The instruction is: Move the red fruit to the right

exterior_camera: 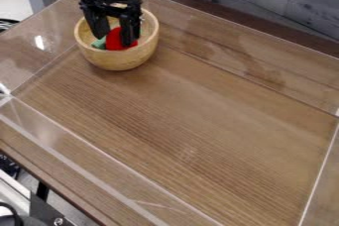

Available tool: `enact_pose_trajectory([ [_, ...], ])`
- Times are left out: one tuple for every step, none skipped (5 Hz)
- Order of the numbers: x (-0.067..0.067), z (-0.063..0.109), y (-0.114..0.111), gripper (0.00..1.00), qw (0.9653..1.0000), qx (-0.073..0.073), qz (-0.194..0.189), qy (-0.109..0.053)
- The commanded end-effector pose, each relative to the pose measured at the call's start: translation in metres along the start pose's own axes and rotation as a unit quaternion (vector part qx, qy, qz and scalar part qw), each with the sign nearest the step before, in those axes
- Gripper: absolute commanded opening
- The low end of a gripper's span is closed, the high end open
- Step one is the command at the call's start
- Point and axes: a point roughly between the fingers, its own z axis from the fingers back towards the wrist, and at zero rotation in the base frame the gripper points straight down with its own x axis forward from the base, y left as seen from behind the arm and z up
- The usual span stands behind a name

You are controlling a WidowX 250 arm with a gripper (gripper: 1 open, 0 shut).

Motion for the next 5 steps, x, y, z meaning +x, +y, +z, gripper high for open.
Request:
enact_pose_trajectory([
  [0.021,0.017,0.004,1.0,0.9988,0.007,-0.031,-0.039],
  [0.021,0.014,0.01,1.0,0.9989,0.003,-0.013,-0.046],
  [0.02,0.011,0.015,1.0,0.9987,-0.001,0.005,-0.051],
  [0.03,0.008,0.019,1.0,0.9979,-0.002,0.033,-0.056],
  [0.039,0.006,0.019,1.0,0.9967,0.0,0.053,-0.061],
])
